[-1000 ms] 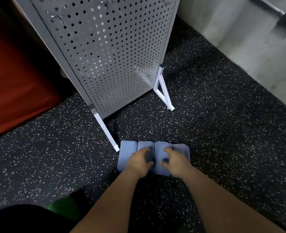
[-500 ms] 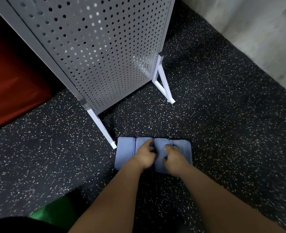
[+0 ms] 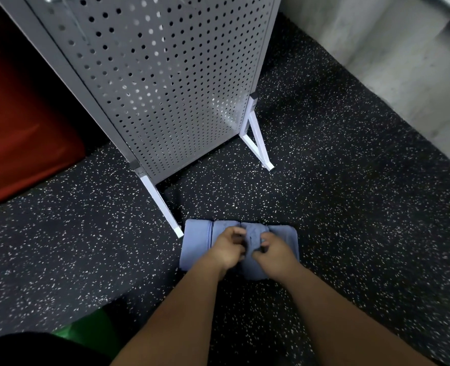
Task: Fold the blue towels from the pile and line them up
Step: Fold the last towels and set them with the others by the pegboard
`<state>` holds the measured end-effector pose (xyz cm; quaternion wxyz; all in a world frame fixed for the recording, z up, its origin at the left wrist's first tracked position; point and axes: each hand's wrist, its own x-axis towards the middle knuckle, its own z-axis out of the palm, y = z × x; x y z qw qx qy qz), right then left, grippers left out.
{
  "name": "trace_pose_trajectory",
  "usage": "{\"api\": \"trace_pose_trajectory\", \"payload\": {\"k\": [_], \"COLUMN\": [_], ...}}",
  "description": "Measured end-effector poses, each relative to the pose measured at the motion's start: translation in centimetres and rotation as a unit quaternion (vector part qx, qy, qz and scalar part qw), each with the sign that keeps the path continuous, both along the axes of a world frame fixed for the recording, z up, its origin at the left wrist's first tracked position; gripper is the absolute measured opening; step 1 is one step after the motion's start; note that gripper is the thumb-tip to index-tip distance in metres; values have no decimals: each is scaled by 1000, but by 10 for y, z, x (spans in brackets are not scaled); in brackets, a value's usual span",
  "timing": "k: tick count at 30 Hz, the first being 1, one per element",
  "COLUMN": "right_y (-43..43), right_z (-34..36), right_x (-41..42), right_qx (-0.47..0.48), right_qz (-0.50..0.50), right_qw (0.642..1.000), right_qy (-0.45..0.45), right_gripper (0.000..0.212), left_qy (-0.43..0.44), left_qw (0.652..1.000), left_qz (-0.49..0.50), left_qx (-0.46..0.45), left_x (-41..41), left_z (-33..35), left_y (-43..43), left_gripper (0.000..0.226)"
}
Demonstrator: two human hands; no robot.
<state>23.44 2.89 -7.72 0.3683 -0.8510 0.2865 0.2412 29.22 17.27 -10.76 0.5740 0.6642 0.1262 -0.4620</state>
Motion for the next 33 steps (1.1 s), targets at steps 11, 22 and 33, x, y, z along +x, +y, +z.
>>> {"api": "trace_pose_trajectory", "payload": {"k": [11,22,33], "right_y": [20,59,84], "right_z": [51,117,203], "right_x": [6,10,23], "right_qx": [79,-6,-24], "right_qz": [-53,-10,-25], "right_qw": [992,971,932], "right_qy": [-85,-239,-361], "right_gripper": [21,39,31], "left_qy": [-154,-315,-438], "left_qw": [985,943,895], "left_qz": [80,92,82], "left_qx": [8,47,21], "left_x": [4,12,19], "left_z": [47,131,228], "left_y": [31,67,88], "left_gripper": [17,16,34]}}
